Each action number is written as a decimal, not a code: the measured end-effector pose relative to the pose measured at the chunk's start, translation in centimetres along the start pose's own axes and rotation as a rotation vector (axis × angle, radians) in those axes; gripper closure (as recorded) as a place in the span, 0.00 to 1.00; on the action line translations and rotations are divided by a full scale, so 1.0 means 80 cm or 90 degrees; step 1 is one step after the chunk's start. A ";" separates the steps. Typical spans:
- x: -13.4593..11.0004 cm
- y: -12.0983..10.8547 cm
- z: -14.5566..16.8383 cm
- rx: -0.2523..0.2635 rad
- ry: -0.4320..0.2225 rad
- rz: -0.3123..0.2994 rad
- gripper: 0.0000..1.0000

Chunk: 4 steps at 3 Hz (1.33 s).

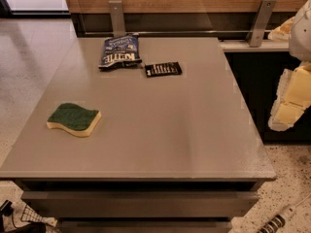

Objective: Pick sponge

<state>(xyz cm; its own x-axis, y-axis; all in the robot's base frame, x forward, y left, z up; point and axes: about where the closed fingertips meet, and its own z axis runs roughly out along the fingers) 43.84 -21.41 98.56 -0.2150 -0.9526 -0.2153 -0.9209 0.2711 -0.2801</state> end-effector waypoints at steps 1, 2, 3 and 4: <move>0.000 0.000 0.000 0.000 0.000 0.000 0.00; -0.022 -0.005 0.013 -0.001 -0.058 -0.011 0.00; -0.068 -0.007 0.052 -0.020 -0.173 -0.011 0.00; -0.128 -0.005 0.092 -0.048 -0.301 -0.013 0.00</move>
Offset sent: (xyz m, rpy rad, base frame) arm 0.0345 0.0536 -0.0186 0.2622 -0.0647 0.1383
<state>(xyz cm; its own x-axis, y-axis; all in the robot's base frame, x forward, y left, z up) 48.79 -10.78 94.01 -0.0412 -0.7860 -0.6168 -0.9480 0.2258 -0.2244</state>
